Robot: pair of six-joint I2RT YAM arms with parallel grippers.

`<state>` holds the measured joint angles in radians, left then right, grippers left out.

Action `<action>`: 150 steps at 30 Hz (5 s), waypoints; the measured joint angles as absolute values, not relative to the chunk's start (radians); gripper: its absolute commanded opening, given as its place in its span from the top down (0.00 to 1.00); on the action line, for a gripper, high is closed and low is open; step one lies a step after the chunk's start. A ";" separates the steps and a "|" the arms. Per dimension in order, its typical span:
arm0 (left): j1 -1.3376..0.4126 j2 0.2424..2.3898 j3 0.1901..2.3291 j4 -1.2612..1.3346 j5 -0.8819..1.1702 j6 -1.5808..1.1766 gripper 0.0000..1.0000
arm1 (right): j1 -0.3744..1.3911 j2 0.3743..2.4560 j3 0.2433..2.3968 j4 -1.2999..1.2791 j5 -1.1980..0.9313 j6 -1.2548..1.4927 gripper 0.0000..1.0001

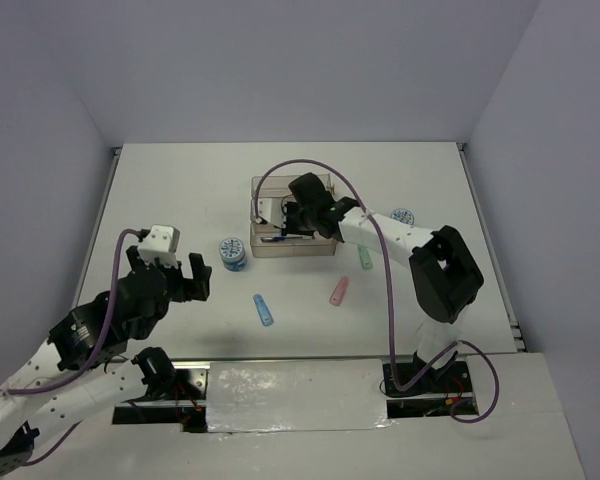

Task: Sort the stationery into containers
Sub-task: Place the pen in the storage box, then pick up the stationery from the center of the board, then place the stationery in the storage box.

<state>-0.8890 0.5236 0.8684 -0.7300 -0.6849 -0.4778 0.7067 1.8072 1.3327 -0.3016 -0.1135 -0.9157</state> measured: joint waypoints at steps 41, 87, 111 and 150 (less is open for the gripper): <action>-0.692 0.601 0.850 -0.766 -0.796 -0.535 0.01 | 0.733 1.361 1.177 -0.288 0.386 0.310 0.00; -0.668 0.543 0.848 -0.712 -0.645 -0.482 0.01 | 0.338 1.642 0.962 -0.418 0.093 0.156 1.00; -0.668 0.532 0.844 -0.701 -0.633 -0.471 0.01 | 0.517 1.920 1.590 -0.564 -0.068 -0.414 0.98; -0.668 0.534 0.844 -0.686 -0.594 -0.447 0.01 | 0.552 2.072 1.742 -0.595 0.004 -0.570 0.53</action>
<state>-0.6682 0.5343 0.8436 -0.6861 -0.5938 -0.4469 0.5518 2.0724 1.7420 -0.5945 0.0036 -0.5697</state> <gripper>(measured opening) 0.993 0.470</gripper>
